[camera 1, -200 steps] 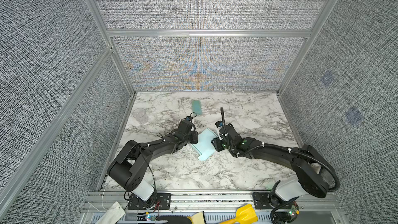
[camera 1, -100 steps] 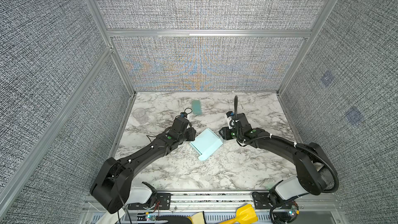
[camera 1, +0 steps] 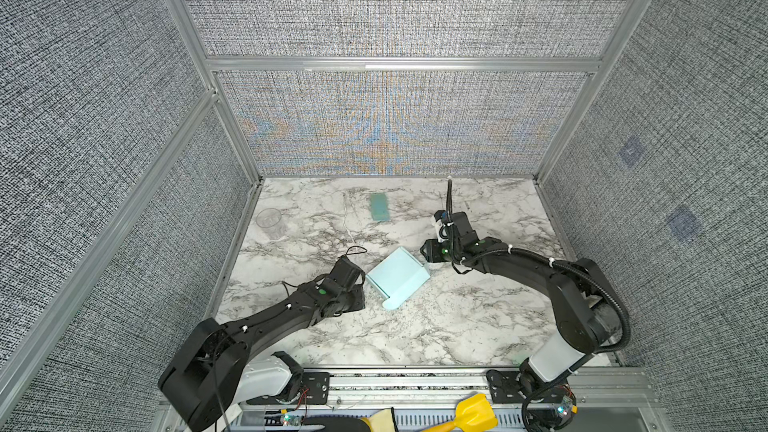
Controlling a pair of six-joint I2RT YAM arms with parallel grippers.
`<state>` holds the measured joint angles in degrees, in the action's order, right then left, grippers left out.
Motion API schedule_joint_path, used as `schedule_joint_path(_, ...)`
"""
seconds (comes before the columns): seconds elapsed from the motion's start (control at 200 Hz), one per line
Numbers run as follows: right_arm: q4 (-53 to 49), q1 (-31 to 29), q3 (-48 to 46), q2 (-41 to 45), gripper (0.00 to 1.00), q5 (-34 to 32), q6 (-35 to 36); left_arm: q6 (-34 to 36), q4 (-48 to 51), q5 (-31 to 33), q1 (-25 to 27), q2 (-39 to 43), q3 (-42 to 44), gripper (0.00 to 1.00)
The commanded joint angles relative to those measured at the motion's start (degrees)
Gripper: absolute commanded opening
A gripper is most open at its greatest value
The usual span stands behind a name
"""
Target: Fold the paper box
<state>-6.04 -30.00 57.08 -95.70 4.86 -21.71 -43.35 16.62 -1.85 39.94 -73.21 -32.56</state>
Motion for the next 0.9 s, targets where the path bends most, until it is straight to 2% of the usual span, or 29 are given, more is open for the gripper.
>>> schedule_joint_path(0.0, -1.8, 0.2, 0.8, -1.4, 0.52, -2.4, -1.5, 0.5, -4.4, -1.3, 0.4, -4.8, -3.0, 0.27)
schedule_joint_path(0.205, -1.7, -0.1, 0.7, -3.7, 0.52, -2.1, -1.7, 2.9, -6.1, -0.6, 0.5, -11.7, -8.6, 0.27)
schedule_joint_path(0.365, 0.5, -1.2, -3.6, -1.2, 0.52, -2.7, -3.9, 6.0, -2.0, 2.5, 0.4, -19.0, -16.8, 0.27)
schedule_joint_path(0.59, 3.0, -2.2, -7.7, 0.4, 0.52, -3.1, -7.1, 9.0, -1.3, 2.0, -1.4, -26.0, -23.9, 0.27)
schedule_joint_path(0.705, 0.6, -2.0, -6.8, 0.6, 0.52, -5.8, -6.9, 9.7, -0.4, 2.2, -3.1, -25.4, -24.5, 0.28)
schedule_joint_path(0.895, -2.3, -0.5, -9.1, 6.7, 0.52, -8.3, -7.2, 10.0, 3.2, 3.3, -6.0, -18.0, -20.8, 0.3)
